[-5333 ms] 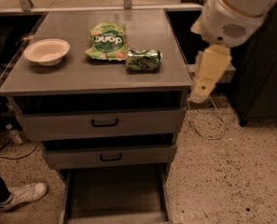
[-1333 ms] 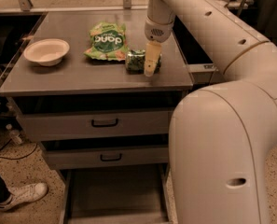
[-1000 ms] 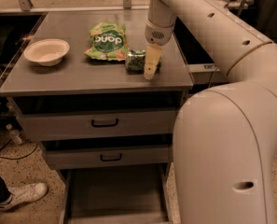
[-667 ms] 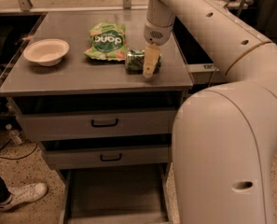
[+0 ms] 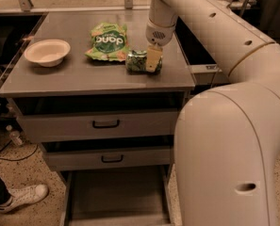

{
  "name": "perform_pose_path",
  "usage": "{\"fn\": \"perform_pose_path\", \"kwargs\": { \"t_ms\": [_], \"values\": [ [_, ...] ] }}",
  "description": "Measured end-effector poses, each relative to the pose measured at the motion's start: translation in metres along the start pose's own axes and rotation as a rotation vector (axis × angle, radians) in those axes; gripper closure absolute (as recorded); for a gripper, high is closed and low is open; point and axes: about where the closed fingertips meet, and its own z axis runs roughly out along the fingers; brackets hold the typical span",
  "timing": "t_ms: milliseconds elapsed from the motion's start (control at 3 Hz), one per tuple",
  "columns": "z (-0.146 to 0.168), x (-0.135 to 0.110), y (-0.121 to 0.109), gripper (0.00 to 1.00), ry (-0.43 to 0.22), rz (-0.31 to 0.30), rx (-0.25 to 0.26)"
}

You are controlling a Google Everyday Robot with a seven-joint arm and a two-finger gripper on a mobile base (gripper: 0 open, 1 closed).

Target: Place green can into bottom drawer

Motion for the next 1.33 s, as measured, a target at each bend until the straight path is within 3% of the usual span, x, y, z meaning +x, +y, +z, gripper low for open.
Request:
{"fn": "perform_pose_path", "kwargs": {
  "t_ms": [333,667,1000,1333],
  "values": [
    [0.000,0.000,0.000,0.89,0.000,0.000,0.000],
    [-0.008,-0.006,-0.004,1.00,-0.010,-0.027,0.032],
    [-0.032,0.008,0.002,1.00,-0.002,-0.004,0.103],
    [-0.049,0.031,0.032,1.00,0.012,0.035,0.134]
  ]
}}
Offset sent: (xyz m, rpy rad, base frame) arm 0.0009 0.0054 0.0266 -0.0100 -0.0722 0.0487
